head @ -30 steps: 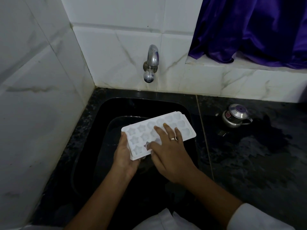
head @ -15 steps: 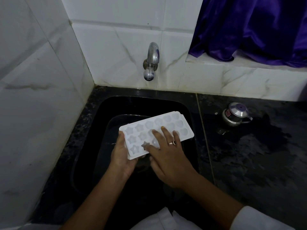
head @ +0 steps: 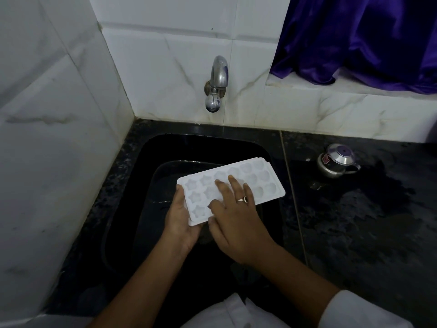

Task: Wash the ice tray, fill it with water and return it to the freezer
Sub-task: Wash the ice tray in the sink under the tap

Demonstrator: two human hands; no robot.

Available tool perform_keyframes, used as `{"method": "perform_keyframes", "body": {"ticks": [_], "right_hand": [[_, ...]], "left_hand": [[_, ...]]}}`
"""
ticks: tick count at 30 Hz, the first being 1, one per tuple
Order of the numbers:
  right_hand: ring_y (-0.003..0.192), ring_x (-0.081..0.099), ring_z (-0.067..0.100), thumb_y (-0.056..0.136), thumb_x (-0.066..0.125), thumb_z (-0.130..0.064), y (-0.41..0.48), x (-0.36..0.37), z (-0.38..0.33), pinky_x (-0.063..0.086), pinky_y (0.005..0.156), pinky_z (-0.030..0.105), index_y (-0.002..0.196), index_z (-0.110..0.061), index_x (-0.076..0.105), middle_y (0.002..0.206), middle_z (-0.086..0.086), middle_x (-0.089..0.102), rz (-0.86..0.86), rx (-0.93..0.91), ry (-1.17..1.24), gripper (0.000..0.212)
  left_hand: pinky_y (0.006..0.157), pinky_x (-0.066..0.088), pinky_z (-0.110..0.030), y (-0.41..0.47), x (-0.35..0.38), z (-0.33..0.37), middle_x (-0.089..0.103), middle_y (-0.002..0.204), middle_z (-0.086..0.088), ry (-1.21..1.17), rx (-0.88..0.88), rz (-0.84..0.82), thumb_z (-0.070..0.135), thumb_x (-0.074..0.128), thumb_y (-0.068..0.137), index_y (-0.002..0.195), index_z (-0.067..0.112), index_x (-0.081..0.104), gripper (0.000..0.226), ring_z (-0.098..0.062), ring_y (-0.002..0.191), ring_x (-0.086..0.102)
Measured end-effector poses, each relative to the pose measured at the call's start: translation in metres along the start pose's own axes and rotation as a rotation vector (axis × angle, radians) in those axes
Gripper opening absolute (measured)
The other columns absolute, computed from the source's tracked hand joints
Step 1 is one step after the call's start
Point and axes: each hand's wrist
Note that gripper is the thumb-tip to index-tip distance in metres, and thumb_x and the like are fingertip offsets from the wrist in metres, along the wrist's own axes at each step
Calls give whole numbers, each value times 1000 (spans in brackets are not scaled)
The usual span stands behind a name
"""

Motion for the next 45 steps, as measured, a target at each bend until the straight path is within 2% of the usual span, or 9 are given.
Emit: {"method": "perform_keyframes", "body": {"ticks": [3,8,13,17,27,33,35,39,45], "right_hand": [[158,7,37,100,37,-41,-6,1,11,9,123,65,139,-30,52,166,12,24,-31,-47,-57,43],[157,9,39,102,36,-40,4,-4,5,14,122,66,119,-26,60,165,14,28,-26,5,-11,33],[157,8,38,99,37,-41,-2,0,15,8,124,66,138,-34,53,166,11,24,-57,-63,-51,43],[158,7,36,101,34,-41,6,-3,5,11,124,64,123,-29,59,166,13,25,-58,-1,29,35],[157,11,36,102,35,-41,7,-1,3,13,123,64,123,-25,59,165,14,26,-55,-36,3,35],[158,12,31,104,36,-37,-1,-11,11,11,126,58,139,-25,55,166,11,26,-50,-116,113,42],[157,14,30,104,40,-37,1,-12,4,12,126,56,135,-23,58,165,12,29,-56,-172,145,39],[157,14,33,103,41,-38,7,-8,-5,9,126,59,134,-29,60,165,12,30,-67,-166,105,37],[158,9,32,101,45,-42,6,-9,-10,4,126,59,138,-24,59,165,11,29,-80,-233,71,43]], "left_hand": [[97,57,-52,3,-6,6,73,130,-20,-14,24,11,60,37,107,137,7,64,67,-36,115,73],[104,52,-53,5,-4,-2,71,132,-20,0,5,16,60,38,106,139,7,62,67,-39,122,69],[117,42,-60,14,-20,3,69,137,-21,-22,26,38,62,41,105,144,7,60,70,-41,129,64],[117,43,-59,12,-14,-2,69,135,-21,-3,13,27,62,42,105,142,7,61,70,-41,128,65],[115,45,-58,13,-16,0,69,135,-22,6,-1,23,63,41,105,141,6,62,70,-41,128,65],[118,41,-61,19,-31,3,65,141,-23,-24,15,41,66,46,100,144,7,60,75,-43,131,62],[114,46,-57,15,-25,2,67,138,-23,-40,-20,36,66,45,101,142,6,62,75,-41,128,65],[80,65,-45,8,-13,0,74,124,-20,-52,-89,-9,65,44,102,137,4,64,73,-32,97,78],[100,55,-49,8,-20,2,69,137,-21,-47,-98,-21,68,48,98,139,5,65,77,-36,122,70]]}}
Point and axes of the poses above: each hand's wrist, its own y-axis towards the middle knuckle, its own x-axis out of the palm, z = x × y
